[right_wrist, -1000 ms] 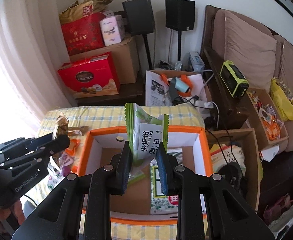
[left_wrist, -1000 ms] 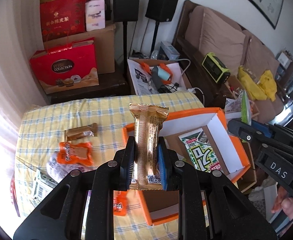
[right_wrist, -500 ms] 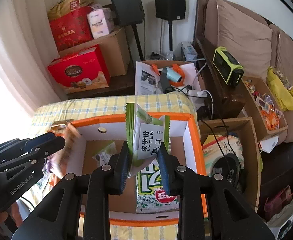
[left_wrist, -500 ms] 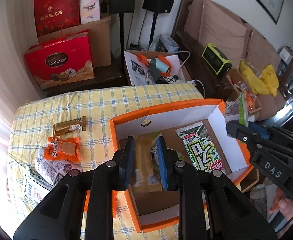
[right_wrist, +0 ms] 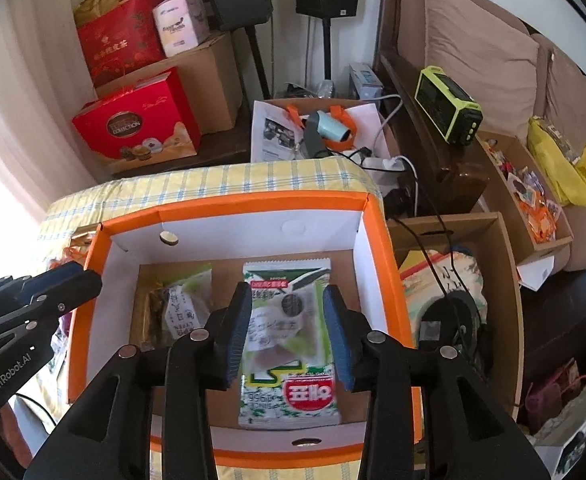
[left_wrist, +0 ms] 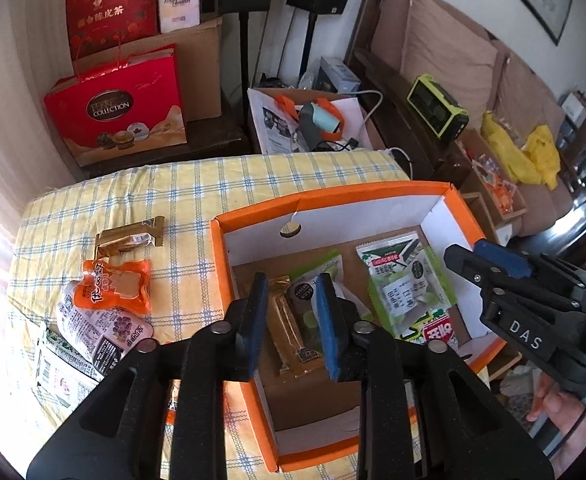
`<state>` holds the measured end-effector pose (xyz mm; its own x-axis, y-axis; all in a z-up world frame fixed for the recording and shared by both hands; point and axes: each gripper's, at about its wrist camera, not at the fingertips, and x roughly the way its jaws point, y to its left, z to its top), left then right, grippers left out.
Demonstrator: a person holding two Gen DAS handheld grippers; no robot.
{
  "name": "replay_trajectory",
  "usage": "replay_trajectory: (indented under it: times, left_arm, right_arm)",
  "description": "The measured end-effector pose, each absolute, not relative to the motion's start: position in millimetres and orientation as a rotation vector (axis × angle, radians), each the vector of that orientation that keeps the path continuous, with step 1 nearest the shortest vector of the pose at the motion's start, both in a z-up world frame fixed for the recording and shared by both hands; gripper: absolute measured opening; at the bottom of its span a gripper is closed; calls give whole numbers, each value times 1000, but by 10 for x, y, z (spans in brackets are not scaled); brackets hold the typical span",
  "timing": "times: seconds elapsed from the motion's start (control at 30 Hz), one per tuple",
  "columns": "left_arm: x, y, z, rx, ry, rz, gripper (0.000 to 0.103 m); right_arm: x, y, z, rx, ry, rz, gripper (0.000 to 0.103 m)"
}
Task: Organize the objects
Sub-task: 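Release the gold bar and green-white packet into the box from both grippers, then withdraw both tools from the box back toward the table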
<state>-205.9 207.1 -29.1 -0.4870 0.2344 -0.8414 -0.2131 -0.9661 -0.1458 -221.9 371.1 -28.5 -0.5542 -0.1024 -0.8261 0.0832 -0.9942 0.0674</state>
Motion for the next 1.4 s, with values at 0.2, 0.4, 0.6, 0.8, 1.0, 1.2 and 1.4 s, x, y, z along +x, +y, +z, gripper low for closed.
replay_trajectory:
  times: [0.2, 0.4, 0.6, 0.8, 1.0, 1.2, 1.4]
  left_arm:
    - [-2027, 1982, -197, -1363, -41, 2577, 61]
    - [-2046, 1905, -140, -1348, -20, 2610, 74]
    - [-2037, 1789, -126, -1328, -65, 2625, 87]
    - [-2019, 1699, -116, -1316, -43, 2649, 103]
    - [-2008, 1551, -68, -1305, -80, 2666, 103]
    - [-1987, 1441, -58, -1319, -89, 2670, 103]
    - [-1957, 1261, -31, -1329, -95, 2695, 103]
  right_arm:
    - [-2199, 3703, -193, 1395, -16, -2710, 75]
    - [-2200, 3711, -125, 1379, -35, -2727, 86]
    - [-2194, 3693, -99, 1371, -45, -2725, 103]
    - [-2172, 3603, -48, 1356, -54, -2713, 103]
    - [-2142, 3501, 26, 1325, -41, -2712, 103]
    - [-2107, 3374, 92, 1298, -18, -2710, 103]
    - [-2083, 3220, 136, 1284, 7, -2699, 103]
